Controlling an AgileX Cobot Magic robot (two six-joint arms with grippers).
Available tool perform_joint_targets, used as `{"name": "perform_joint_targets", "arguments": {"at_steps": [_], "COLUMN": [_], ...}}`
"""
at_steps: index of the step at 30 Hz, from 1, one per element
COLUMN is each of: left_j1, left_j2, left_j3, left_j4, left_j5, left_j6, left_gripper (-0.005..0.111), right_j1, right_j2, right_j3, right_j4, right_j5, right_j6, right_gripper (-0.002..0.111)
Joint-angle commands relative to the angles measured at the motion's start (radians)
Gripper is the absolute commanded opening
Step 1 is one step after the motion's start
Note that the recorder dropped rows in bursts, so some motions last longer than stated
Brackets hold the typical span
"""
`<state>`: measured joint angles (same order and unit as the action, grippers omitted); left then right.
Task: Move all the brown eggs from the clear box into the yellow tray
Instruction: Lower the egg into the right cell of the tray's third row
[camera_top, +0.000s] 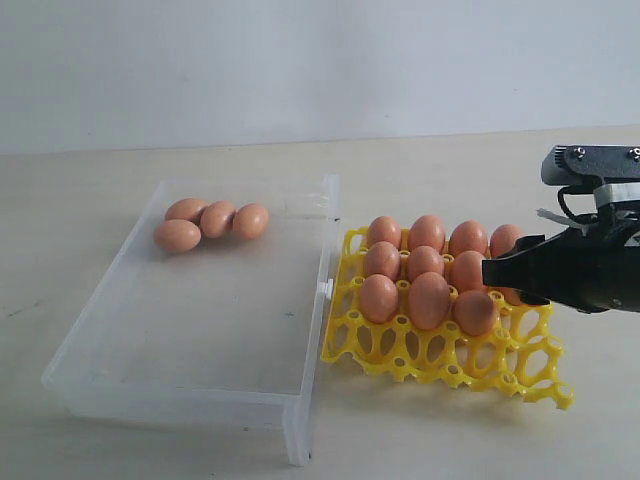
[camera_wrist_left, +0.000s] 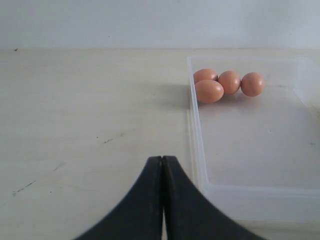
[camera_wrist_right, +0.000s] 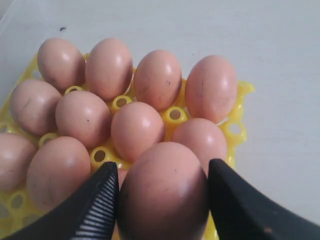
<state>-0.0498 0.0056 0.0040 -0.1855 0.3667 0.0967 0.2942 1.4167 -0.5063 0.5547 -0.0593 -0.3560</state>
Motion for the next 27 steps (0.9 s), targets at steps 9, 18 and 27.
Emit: {"name": "perform_joint_targets", "arguments": {"at_steps": [9, 18, 27], "left_j1": [0.001, 0.001, 0.001], "left_j2": [-0.006, -0.006, -0.006], "left_j3": [-0.004, -0.004, -0.004], "left_j4": [-0.002, -0.002, -0.002], "left_j5": [-0.004, -0.004, -0.004], "left_j6": [0.002, 0.002, 0.002], "left_gripper": [0.0, 0.0, 0.0], "right_j1": [-0.005, -0.003, -0.003], "right_j2": [0.081, 0.155, 0.156], "right_j3": [0.01, 0.01, 0.01], "right_j4": [-0.015, -0.02, -0.024], "right_j5": [-0.122, -0.148, -0.177], "right_j6": [0.047, 0.071, 0.094], "right_gripper": [0.0, 0.0, 0.0]}}
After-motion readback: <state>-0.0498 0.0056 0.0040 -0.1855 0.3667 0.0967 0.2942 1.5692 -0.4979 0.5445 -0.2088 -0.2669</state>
